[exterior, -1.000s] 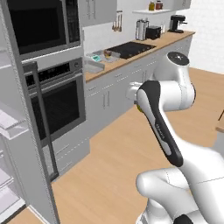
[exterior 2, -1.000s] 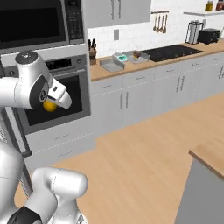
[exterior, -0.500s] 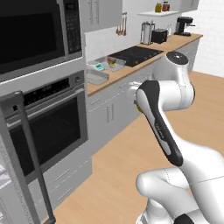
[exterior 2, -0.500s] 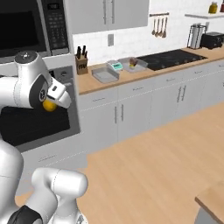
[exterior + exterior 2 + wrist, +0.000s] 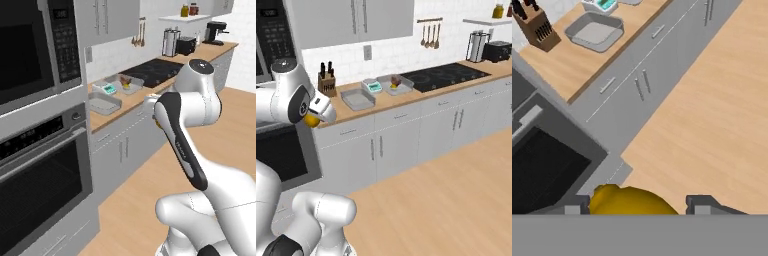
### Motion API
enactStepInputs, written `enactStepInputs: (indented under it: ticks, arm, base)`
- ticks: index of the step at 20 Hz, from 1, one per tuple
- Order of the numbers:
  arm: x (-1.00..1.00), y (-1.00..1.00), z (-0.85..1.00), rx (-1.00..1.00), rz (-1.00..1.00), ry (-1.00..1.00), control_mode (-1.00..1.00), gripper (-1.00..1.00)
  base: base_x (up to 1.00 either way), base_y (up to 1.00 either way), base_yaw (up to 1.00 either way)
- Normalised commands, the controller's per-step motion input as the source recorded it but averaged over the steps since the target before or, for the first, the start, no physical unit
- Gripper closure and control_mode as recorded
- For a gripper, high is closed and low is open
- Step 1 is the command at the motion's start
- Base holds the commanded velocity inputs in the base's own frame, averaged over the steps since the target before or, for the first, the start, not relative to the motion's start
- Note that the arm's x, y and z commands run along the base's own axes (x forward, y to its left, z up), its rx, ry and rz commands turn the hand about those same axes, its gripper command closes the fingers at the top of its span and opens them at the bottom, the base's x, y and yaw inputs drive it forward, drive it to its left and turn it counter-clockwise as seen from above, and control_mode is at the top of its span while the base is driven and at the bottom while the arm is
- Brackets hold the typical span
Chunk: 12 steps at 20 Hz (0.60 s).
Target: Place one lemon and one steak in each tupperware on the nearby counter, to pack two identical lunches.
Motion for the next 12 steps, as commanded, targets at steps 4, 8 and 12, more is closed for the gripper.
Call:
enactStepInputs:
  ticks: [4, 8, 12]
  arm:
    - [0.00, 0.00, 0.00, 0.00, 0.00, 0.00, 1.00, 1.00]
    - [0.00, 0.00, 0.00, 0.00, 0.00, 0.00, 1.00, 1.00]
    - [0.00, 0.00, 0.00, 0.00, 0.00, 0.00, 1.00, 1.00]
  base:
    - [1.00, -0.41, -0.02]
    - [1.00, -0.41, -0.02]
    - [1.00, -0.44, 0.04]
